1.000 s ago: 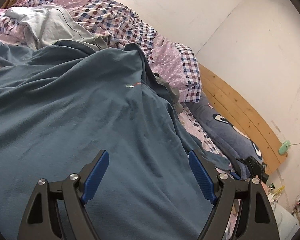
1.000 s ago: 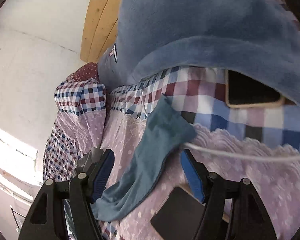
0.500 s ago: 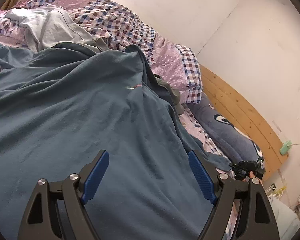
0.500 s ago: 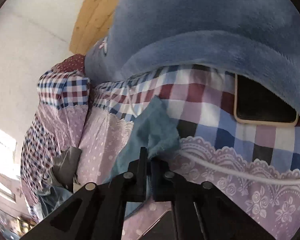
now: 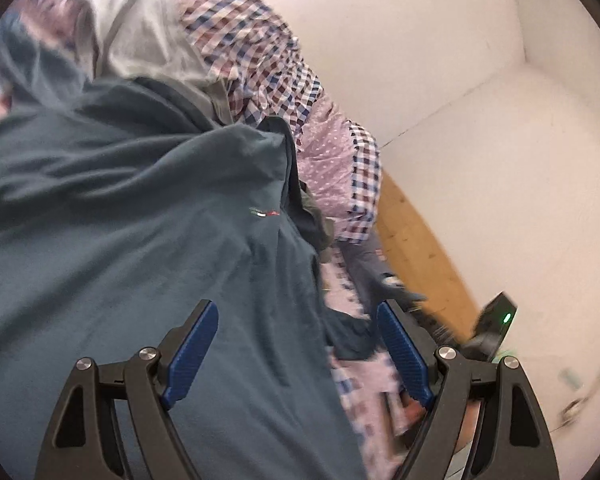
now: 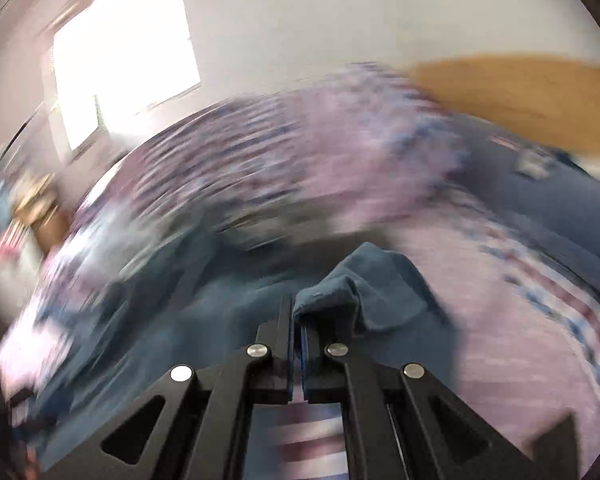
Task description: Fold clothes
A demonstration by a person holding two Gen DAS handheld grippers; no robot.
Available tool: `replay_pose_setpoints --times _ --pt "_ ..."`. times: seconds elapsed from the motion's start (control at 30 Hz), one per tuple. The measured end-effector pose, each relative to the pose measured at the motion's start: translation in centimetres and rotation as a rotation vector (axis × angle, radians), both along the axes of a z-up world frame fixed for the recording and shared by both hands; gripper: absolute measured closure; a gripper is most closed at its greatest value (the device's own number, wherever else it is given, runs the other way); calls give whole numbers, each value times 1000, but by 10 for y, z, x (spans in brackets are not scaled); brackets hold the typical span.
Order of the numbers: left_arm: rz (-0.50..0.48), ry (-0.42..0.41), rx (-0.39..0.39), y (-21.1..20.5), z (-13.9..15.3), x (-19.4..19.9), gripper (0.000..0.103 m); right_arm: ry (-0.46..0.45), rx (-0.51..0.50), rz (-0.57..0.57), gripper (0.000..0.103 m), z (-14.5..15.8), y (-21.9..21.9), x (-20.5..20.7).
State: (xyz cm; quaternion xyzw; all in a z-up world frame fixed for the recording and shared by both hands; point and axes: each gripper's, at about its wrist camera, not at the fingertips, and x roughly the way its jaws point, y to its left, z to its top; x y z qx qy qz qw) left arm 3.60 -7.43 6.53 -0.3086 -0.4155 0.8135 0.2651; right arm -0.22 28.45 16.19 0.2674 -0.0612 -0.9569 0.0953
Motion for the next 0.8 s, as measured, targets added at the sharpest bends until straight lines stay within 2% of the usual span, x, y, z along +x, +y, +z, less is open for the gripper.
replay_pose_setpoints --times 0.13,0.2,0.33,0.4,0.5,0.53,0.57,0.6,0.63,0.7,0.8 --pt "-109 -170 159 -9 -32 -14 18 -10 315 290 103 -33 -147 29" --pt "-135 -228 233 -12 -48 -17 18 -26 439 383 103 -59 -195 44" --pt "-135 -263 328 -20 -57 -19 18 -14 558 412 103 -86 -227 57" --pt "-126 -275 341 -20 -58 -21 18 10 604 394 103 -91 -230 64" --pt "-108 -284 348 -20 -60 -23 18 41 686 449 99 -102 -236 79" --pt "-99 -286 353 -20 -60 -24 18 28 680 462 96 -106 -235 80" --pt "-89 -288 357 -21 -60 -24 18 -5 644 477 82 -109 -233 78" --pt "-81 -291 360 -22 -61 -25 18 -44 601 492 74 -112 -230 76" --pt "-76 -294 360 -22 -61 -26 18 -78 540 491 72 -113 -223 73" --pt "-73 -299 347 -20 -60 -27 18 -128 434 475 58 -111 -205 63" --pt "-75 -297 307 -16 -57 -28 18 -219 271 454 51 -106 -178 55"
